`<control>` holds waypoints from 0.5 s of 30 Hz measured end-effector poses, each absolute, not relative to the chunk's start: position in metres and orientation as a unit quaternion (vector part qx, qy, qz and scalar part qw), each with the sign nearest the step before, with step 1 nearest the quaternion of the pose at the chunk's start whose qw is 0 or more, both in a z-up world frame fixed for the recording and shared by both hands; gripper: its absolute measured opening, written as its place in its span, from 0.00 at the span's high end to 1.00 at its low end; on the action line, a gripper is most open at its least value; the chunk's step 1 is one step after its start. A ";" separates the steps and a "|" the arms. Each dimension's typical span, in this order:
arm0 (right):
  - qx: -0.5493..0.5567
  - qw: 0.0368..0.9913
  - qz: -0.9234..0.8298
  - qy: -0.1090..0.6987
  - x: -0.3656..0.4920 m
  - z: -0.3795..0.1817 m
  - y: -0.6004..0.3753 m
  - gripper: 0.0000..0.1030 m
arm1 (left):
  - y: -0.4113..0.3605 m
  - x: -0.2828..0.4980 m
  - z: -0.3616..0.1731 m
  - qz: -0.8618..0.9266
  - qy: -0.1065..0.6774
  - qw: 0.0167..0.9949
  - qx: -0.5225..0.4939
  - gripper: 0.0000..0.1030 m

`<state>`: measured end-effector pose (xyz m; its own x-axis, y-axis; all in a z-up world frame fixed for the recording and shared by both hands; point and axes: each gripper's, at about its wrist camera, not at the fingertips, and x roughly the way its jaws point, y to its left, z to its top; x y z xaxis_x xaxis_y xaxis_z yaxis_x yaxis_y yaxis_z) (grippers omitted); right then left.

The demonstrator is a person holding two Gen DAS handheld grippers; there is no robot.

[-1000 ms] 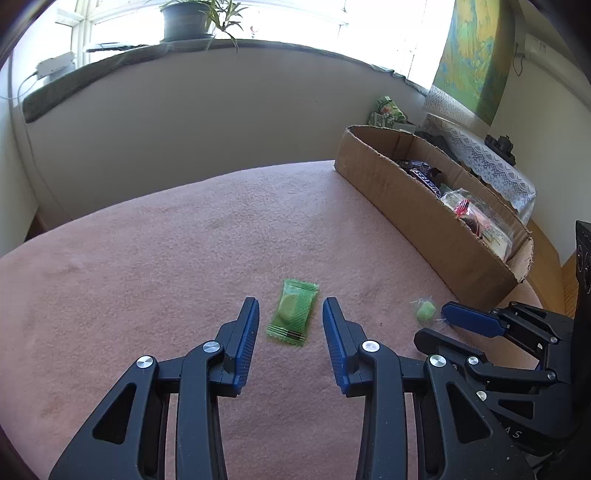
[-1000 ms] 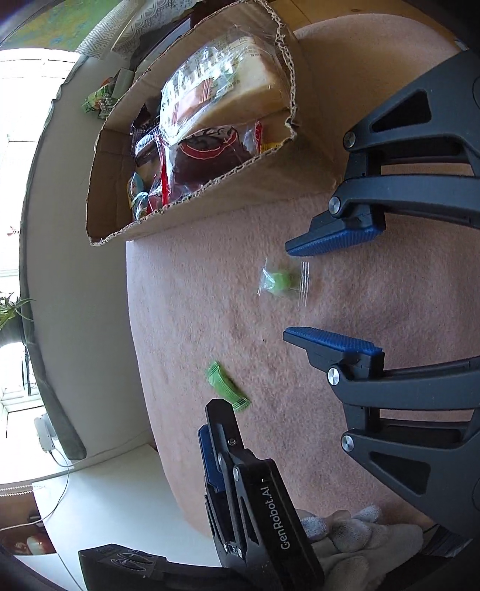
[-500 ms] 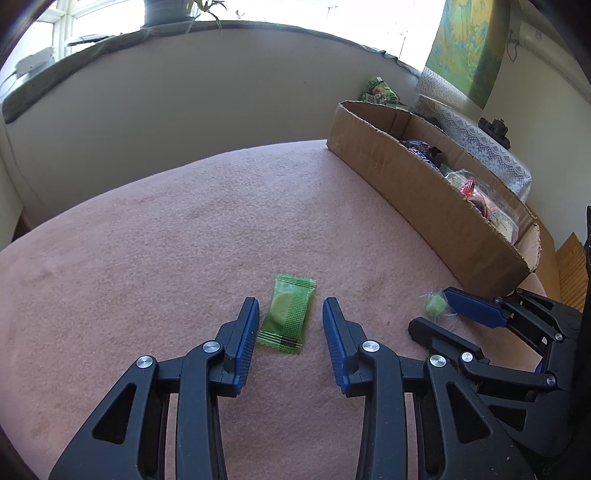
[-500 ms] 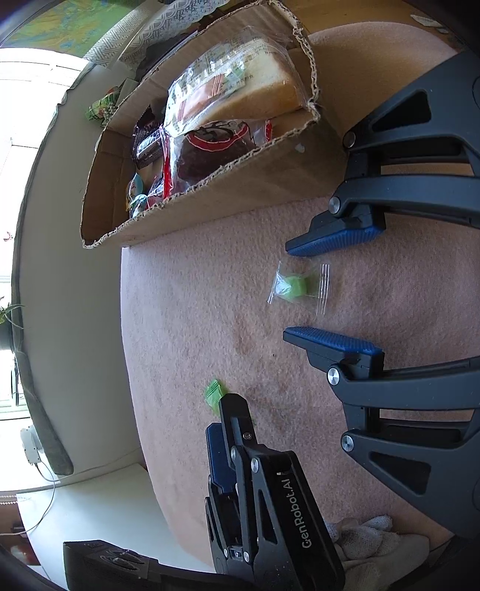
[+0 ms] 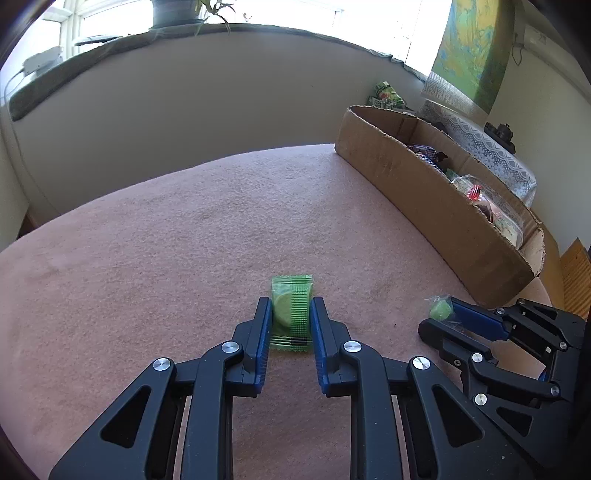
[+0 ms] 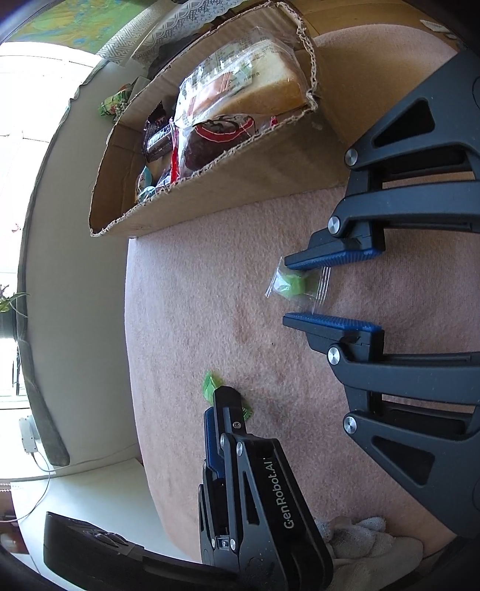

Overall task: Organize snacks
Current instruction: 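Grasp the light green packet with the left tool while the right grasps the clear bag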

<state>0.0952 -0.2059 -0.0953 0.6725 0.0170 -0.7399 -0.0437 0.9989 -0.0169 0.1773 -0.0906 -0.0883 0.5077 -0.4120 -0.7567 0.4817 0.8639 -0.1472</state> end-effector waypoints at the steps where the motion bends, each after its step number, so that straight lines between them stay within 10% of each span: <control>1: -0.015 0.915 0.018 0.402 0.094 -0.095 -0.207 0.76 | -0.089 0.177 -0.087 -0.256 0.422 0.869 0.040 0.81; 15: 0.012 0.925 0.057 0.376 0.072 -0.079 -0.215 0.76 | -0.099 0.151 -0.046 -0.244 0.371 0.895 0.040 0.81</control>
